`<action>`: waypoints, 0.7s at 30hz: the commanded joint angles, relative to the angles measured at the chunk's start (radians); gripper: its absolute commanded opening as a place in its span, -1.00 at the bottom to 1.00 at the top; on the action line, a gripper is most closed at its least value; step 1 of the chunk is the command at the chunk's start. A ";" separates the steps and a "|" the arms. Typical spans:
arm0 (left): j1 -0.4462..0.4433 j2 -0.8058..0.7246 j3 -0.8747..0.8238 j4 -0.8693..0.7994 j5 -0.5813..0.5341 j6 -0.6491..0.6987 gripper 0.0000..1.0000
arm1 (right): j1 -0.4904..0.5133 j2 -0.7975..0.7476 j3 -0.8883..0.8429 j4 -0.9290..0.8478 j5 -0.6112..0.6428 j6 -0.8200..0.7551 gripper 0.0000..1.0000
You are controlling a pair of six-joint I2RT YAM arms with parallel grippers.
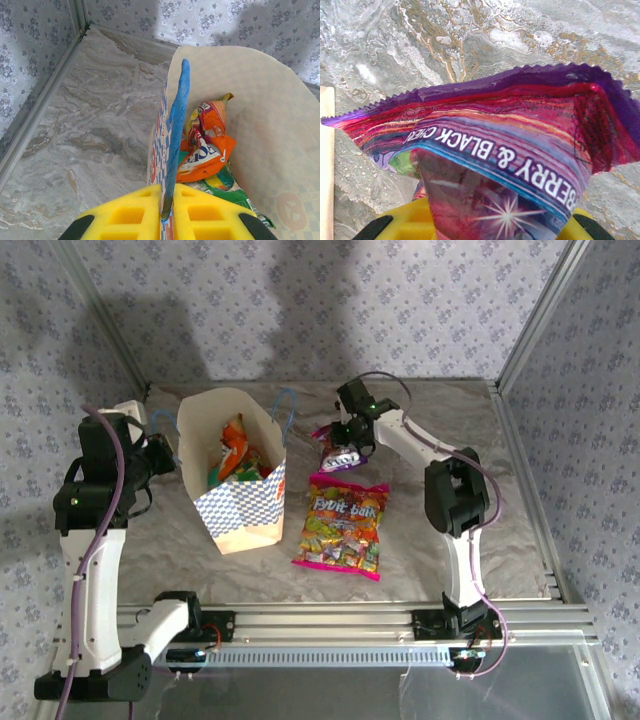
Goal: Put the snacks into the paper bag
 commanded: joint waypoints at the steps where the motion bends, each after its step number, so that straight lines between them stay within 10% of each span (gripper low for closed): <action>1: 0.005 -0.014 0.006 -0.003 0.017 0.017 -0.73 | 0.005 -0.089 -0.011 -0.020 0.027 -0.020 -0.50; 21: 0.005 -0.024 0.000 -0.009 0.027 0.018 -0.73 | 0.059 -0.392 -0.045 -0.050 0.179 -0.068 -0.48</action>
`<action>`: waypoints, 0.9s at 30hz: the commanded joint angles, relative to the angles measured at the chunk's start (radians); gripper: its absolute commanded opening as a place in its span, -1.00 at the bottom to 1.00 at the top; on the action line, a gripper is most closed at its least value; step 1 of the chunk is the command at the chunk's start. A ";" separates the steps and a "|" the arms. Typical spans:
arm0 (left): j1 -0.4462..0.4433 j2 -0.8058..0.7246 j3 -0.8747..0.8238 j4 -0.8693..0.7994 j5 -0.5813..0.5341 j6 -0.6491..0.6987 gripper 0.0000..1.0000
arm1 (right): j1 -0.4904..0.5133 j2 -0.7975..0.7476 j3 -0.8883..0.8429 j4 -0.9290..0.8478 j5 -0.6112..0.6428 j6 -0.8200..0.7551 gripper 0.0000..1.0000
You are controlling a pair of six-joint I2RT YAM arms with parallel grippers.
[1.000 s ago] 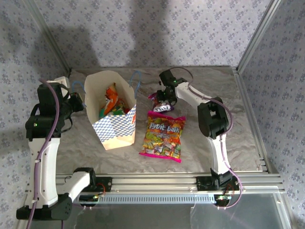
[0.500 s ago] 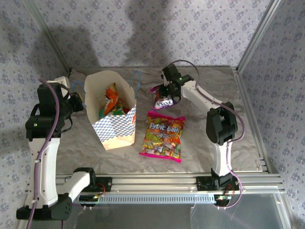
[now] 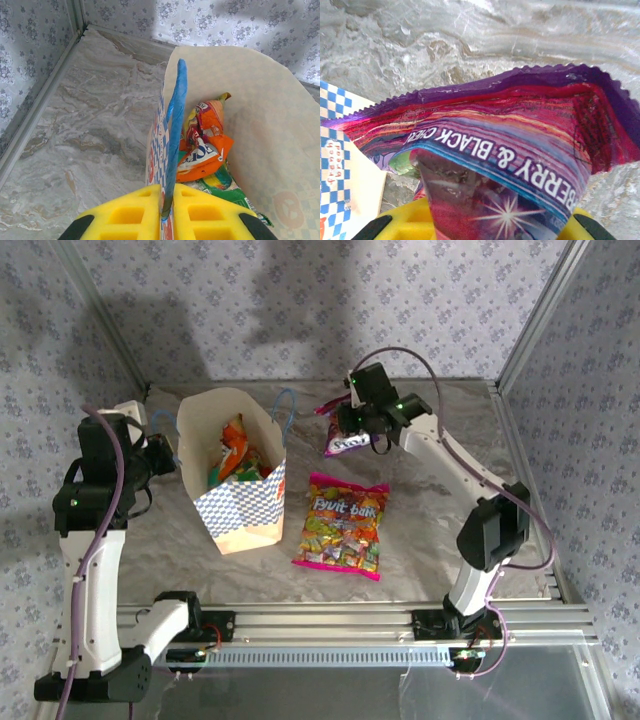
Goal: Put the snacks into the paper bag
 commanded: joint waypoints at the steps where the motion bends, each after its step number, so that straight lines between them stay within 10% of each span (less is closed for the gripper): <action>1: 0.005 -0.019 -0.001 -0.008 0.017 0.014 -0.73 | 0.011 -0.074 0.004 -0.017 0.053 -0.024 -0.48; 27: 0.017 -0.033 -0.021 -0.037 -0.049 0.022 -0.93 | 0.094 -0.262 0.093 -0.024 0.179 -0.086 -0.47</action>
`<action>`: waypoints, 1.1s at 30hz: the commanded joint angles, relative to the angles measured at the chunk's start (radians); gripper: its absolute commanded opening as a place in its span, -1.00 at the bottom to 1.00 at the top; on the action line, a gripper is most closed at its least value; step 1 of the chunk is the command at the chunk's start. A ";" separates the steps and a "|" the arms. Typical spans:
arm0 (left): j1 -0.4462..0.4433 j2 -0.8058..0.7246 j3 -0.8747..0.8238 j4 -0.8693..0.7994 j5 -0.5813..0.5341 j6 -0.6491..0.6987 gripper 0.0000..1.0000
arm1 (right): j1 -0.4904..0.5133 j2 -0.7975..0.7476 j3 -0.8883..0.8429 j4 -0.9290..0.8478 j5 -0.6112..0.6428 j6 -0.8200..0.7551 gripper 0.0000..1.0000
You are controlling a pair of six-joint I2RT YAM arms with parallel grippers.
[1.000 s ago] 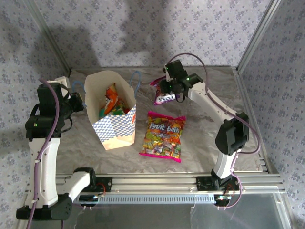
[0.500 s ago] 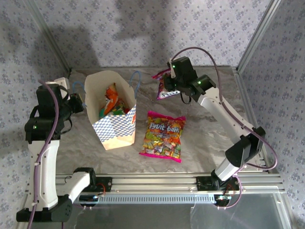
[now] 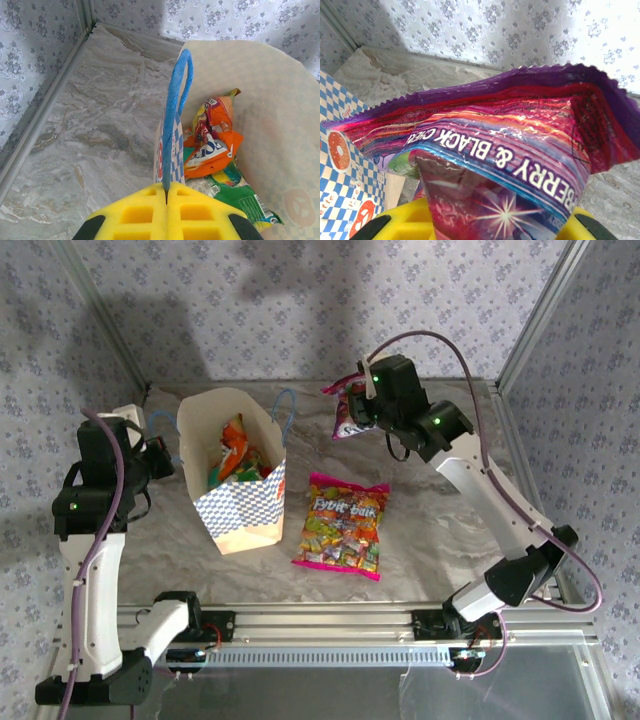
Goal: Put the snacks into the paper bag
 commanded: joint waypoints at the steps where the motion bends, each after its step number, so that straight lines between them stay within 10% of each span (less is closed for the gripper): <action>1: 0.010 -0.022 -0.009 -0.021 -0.034 0.010 -0.93 | 0.018 -0.038 0.055 0.017 0.034 -0.023 -0.47; 33: 0.038 -0.081 -0.097 0.004 -0.024 0.030 -0.93 | 0.292 -0.057 0.294 -0.012 0.171 -0.068 -0.42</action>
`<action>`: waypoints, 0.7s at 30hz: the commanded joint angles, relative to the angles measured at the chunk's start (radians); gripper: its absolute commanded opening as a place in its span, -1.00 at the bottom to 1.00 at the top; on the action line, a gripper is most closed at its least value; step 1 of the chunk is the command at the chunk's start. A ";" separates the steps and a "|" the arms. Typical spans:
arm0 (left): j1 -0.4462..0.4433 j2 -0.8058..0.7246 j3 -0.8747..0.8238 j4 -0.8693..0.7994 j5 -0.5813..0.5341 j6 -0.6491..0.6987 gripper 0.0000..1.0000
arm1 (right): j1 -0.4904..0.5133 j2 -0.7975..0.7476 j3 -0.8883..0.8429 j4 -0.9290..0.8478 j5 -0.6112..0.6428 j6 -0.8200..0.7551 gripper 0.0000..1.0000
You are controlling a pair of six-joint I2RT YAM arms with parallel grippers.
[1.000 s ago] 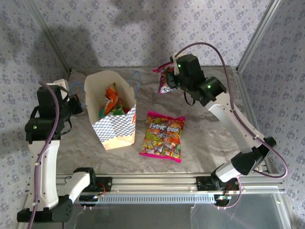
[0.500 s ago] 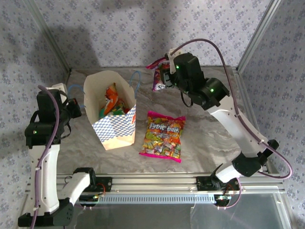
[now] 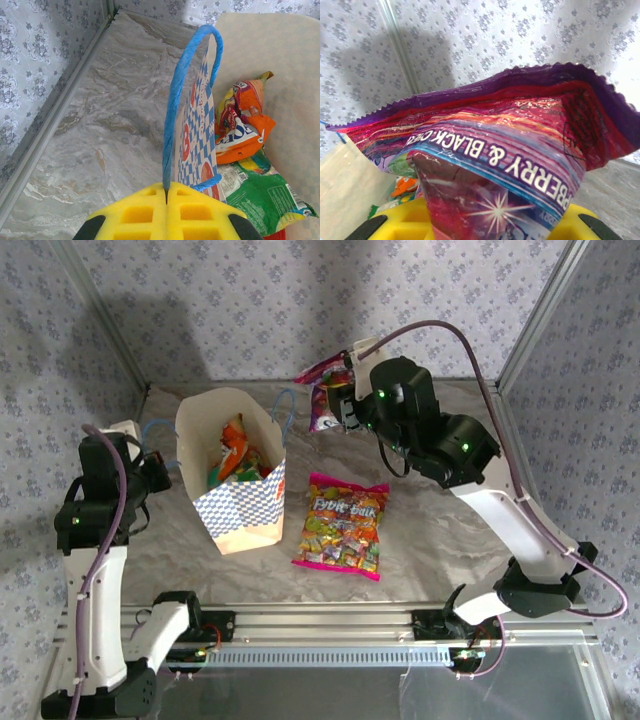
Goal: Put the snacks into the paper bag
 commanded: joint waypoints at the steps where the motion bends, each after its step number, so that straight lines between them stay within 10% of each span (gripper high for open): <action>1: 0.008 -0.003 -0.002 0.019 0.022 0.007 -0.92 | 0.026 0.009 0.070 0.028 0.003 -0.030 -0.41; 21: 0.035 0.001 0.012 -0.004 0.035 0.012 -0.90 | 0.085 0.289 0.347 0.033 -0.124 -0.006 -0.44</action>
